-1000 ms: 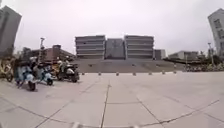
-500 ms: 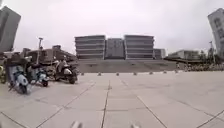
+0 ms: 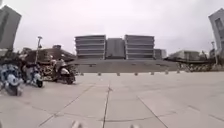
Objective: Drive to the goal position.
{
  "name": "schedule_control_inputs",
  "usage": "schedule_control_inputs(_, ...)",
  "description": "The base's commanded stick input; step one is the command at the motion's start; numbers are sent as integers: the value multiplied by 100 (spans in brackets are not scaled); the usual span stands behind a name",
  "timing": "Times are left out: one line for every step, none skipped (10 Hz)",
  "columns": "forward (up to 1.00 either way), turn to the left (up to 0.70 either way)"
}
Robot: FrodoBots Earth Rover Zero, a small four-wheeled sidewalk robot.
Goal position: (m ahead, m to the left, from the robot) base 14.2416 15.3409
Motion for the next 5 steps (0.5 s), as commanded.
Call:
schedule_control_inputs(70,0)
schedule_control_inputs(70,0)
schedule_control_inputs(70,0)
schedule_control_inputs(70,0)
schedule_control_inputs(70,0)
